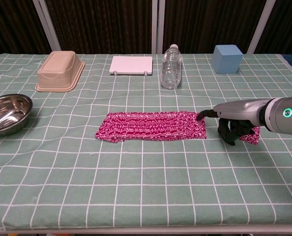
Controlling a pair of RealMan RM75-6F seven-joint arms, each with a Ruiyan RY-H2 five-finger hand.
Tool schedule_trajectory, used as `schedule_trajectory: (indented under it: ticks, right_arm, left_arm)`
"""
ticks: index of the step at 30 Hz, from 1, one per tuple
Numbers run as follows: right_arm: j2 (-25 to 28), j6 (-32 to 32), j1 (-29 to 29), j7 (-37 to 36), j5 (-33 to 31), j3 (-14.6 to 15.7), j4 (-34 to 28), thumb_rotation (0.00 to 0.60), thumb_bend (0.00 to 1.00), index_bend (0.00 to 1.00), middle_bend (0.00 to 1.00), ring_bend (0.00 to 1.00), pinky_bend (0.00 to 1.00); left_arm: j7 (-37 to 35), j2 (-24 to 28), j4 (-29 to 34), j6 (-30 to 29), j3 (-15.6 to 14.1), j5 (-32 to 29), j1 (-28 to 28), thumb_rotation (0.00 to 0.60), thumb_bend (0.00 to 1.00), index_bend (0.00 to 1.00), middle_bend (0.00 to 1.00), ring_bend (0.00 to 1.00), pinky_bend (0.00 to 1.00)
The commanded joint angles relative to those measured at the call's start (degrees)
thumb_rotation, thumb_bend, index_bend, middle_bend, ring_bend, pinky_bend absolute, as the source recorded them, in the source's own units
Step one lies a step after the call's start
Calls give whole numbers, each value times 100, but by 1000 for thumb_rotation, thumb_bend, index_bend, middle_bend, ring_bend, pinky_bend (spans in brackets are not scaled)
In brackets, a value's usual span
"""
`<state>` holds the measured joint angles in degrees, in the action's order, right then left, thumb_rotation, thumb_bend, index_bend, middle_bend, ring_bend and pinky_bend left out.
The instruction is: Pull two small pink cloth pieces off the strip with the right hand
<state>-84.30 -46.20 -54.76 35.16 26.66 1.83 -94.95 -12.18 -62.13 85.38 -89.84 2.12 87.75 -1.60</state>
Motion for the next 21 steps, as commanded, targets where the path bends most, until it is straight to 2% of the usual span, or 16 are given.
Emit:
schedule_trajectory:
  ticks: [1,12,21]
  right_arm:
    - [52,-26,20,-26,41,75,-69,600,1000,104,905,902,785]
    - [342,-286,277,-87,539,515,-622,600,1000,128,905,902,785]
    - [794,-407,522,-118,1079,935,-1248,600,1000,156,905,902,784]
  left_arm:
    - [1,-4,0,-3,-2,1,3,600,189,81,52,0,153]
    - [29,-12,17,-12,-14,20,12,600,190,81,52,0,153]
    - [114,12,109,-33,-16,53,10,600,189,81,52,0,153]
